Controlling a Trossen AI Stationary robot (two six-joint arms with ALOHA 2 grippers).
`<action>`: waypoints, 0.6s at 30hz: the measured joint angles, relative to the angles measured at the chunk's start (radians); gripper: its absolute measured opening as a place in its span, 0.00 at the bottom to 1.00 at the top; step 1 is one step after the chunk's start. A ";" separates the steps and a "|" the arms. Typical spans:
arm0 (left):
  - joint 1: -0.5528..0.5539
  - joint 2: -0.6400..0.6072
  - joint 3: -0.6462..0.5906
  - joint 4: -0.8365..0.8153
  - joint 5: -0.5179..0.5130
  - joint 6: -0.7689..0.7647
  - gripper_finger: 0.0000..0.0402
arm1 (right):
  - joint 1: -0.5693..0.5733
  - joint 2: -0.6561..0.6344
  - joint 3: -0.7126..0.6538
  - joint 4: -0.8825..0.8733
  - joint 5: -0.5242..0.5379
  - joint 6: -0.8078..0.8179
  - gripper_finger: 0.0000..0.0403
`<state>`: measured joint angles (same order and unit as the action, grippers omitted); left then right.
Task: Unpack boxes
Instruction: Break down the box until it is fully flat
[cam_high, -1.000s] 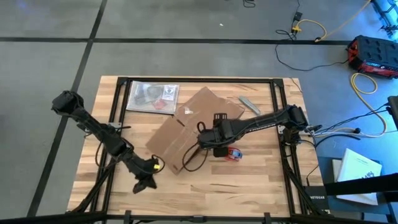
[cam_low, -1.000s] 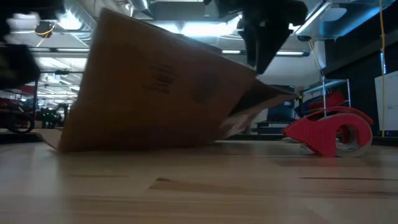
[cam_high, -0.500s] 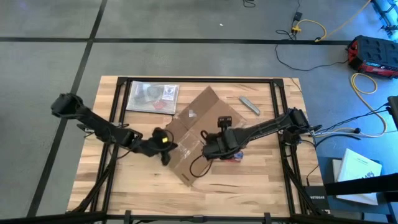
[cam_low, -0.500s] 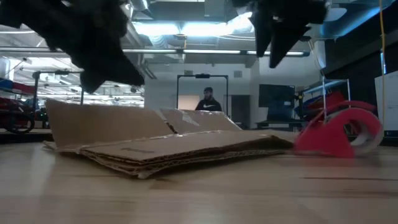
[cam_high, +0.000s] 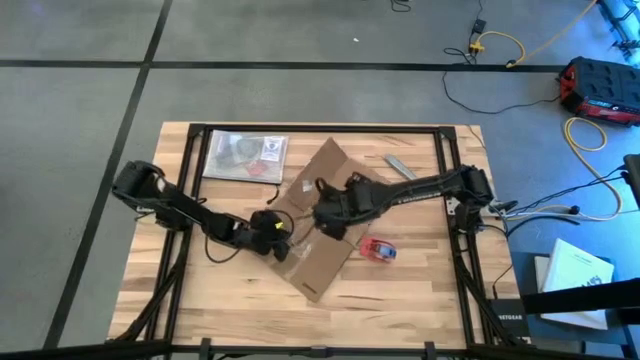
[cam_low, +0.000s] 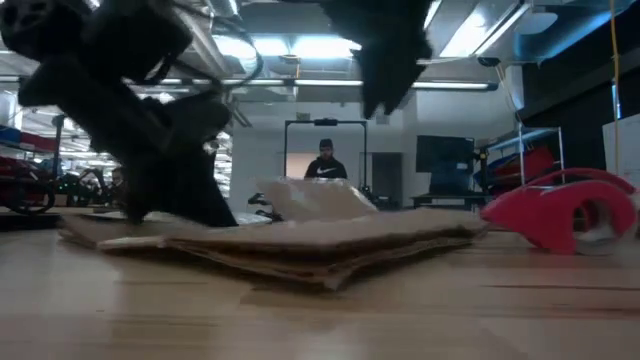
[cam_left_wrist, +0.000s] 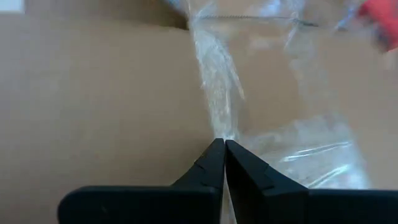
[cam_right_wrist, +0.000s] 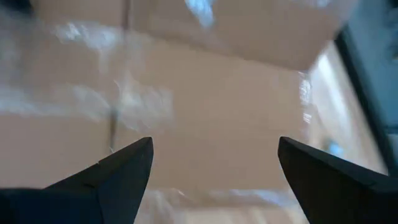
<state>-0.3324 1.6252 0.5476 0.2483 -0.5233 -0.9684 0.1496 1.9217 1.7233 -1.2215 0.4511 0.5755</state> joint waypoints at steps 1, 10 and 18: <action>-0.009 0.028 0.000 0.008 0.002 -0.031 0.00 | -0.011 0.000 0.000 0.041 -0.018 -0.009 0.83; -0.119 0.126 0.006 0.085 -0.015 -0.184 0.00 | -0.088 -0.002 -0.047 0.328 -0.357 -0.088 0.83; -0.158 0.130 0.000 0.243 0.012 -0.119 0.00 | -0.079 0.000 -0.236 0.483 -0.437 -0.139 0.84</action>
<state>-0.4904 1.7550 0.5476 0.4911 -0.5118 -1.0878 0.0707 1.9217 1.4878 -0.7388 0.0143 0.4364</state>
